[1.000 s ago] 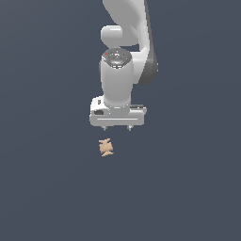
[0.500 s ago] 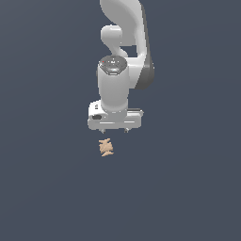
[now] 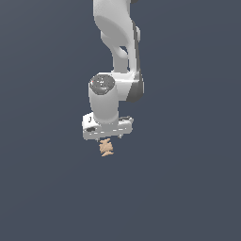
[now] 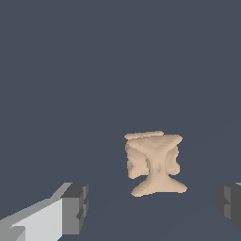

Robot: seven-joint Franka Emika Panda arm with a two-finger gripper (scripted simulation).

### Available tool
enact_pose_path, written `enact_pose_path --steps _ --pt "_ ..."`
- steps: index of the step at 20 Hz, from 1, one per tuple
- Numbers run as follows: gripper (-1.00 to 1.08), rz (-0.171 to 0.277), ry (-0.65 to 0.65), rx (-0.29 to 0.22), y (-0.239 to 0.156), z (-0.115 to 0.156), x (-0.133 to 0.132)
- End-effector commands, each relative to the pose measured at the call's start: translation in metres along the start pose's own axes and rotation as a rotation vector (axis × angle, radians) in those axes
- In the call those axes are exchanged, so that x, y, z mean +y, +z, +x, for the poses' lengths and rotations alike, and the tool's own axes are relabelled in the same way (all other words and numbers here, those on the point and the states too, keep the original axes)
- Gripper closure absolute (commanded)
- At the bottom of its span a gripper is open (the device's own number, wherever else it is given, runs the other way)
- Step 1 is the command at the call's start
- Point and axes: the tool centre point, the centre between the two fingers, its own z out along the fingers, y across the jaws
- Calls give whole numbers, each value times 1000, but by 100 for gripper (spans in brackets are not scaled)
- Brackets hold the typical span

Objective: Pick up the object and move it to a goal position.

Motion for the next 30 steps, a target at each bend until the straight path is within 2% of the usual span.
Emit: enact_pose_path --steps 1,10,16,25,30 --pt "-92 3 -32 -2 12 -1 7" --pt "-92 11 -88 -6 35 -3 20" --pt "-92 11 -87 -7 38 -3 20" --pt "-92 11 -90 -6 79 -5 20" --pt "-92 11 -91 -6 86 -4 20"
